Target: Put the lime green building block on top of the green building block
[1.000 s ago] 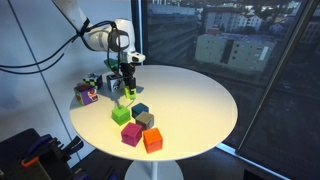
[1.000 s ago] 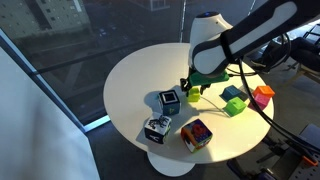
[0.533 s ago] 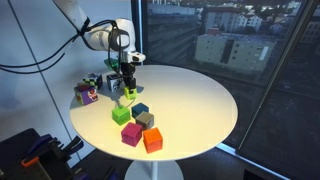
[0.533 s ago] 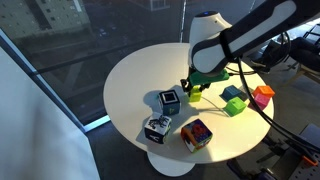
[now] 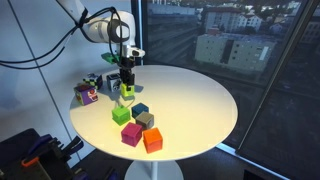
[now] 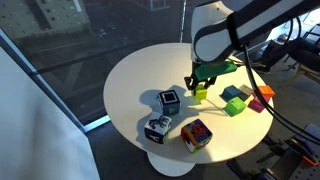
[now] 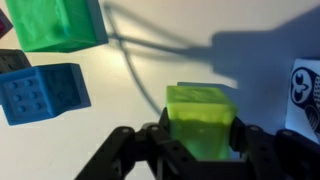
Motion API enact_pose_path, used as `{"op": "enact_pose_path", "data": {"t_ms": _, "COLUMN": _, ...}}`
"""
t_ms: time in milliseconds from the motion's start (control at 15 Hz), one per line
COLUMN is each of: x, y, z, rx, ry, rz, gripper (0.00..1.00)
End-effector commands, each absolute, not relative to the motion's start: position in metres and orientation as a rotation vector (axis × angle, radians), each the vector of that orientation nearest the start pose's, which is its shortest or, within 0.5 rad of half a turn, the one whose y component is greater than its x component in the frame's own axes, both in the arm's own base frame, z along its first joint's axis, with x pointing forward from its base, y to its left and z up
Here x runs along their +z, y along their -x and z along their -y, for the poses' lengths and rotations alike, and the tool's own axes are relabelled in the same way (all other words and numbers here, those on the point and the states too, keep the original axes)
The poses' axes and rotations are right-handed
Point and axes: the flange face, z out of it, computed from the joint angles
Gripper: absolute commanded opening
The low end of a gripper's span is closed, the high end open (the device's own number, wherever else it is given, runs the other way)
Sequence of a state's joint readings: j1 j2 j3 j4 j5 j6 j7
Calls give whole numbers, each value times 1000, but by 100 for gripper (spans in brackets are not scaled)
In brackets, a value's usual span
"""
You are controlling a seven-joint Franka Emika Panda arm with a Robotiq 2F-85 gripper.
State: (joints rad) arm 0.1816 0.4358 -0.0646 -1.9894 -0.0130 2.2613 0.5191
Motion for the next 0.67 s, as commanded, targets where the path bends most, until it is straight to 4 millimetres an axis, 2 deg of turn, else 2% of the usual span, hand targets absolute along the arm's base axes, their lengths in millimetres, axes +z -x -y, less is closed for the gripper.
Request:
{"op": "enact_pose_path", "data": {"t_ms": 0, "x": 249, "y": -576, "z": -65, "rx": 286, "ry": 3172, "rz": -541, "gripper": 27}}
{"op": "enact_pose_path", "data": {"t_ms": 600, "x": 270, "y": -543, "z": -55, "rx": 322, "ry": 3209, "rz": -430, "gripper": 27}}
